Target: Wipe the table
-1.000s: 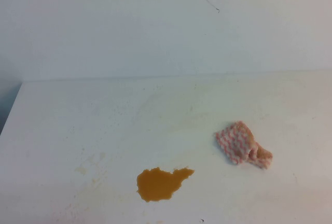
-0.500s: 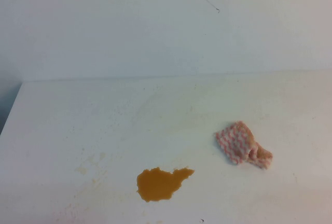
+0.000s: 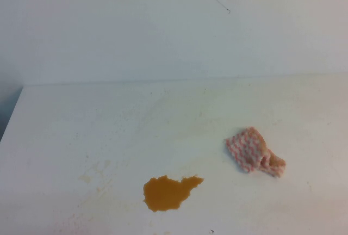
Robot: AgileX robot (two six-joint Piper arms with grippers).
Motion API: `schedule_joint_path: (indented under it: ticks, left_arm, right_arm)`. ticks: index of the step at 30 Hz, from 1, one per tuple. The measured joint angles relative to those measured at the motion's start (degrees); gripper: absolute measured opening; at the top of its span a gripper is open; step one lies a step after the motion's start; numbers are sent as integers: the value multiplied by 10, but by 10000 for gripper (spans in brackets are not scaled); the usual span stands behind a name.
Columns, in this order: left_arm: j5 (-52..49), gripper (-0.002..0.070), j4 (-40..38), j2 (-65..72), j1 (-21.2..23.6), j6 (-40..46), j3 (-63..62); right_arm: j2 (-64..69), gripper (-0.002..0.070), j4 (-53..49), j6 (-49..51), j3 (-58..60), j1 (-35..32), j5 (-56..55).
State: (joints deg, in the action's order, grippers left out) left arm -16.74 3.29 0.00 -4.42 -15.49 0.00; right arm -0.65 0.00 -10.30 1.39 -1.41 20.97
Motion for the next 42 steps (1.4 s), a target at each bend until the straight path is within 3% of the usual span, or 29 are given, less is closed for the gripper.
schedule_joint_path:
  ticks: [31,42]
  left_arm:
    - [0,-4,0,0,0,0,0]
    - [0,-4,0,0,0,0,0]
  right_arm:
    - [0,-2,0,1,0,0,0]
    - [0,-2,0,1,3,0,-114]
